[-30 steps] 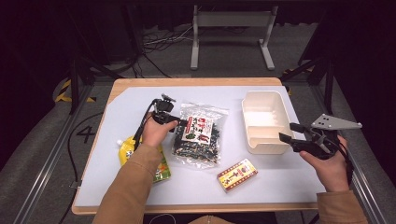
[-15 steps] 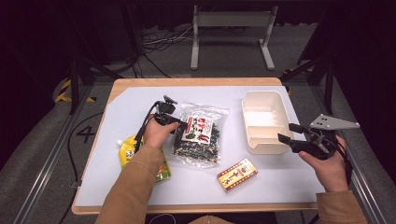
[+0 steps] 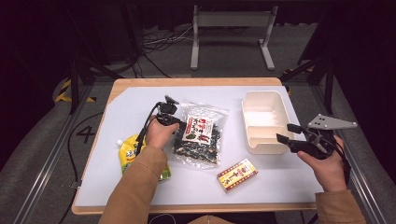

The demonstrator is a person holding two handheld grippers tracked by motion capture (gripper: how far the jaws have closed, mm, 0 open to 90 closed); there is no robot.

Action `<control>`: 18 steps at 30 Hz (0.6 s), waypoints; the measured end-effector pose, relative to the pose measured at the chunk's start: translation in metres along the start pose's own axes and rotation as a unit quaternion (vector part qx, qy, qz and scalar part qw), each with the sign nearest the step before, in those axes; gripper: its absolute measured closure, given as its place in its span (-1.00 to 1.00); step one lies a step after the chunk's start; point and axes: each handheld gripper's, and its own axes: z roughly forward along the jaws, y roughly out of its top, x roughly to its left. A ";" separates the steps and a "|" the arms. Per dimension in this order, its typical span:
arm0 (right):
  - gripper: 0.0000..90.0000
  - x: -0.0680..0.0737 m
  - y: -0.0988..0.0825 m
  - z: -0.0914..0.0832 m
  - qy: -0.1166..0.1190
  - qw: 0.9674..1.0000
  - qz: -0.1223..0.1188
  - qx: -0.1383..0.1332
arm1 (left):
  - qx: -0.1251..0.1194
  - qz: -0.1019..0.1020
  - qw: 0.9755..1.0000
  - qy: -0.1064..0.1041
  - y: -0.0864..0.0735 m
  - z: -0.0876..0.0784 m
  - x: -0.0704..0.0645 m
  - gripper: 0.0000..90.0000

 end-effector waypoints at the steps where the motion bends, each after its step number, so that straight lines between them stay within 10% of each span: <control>1: -0.06 0.000 0.000 0.000 0.001 1.000 0.000 0.001 | -0.001 0.002 1.000 0.002 0.000 0.000 -0.001 0.84; 18: 0.12 -0.001 -0.001 -0.007 0.000 1.000 -0.006 -0.011 | -0.090 0.036 0.995 -0.008 -0.001 -0.038 -0.018 0.91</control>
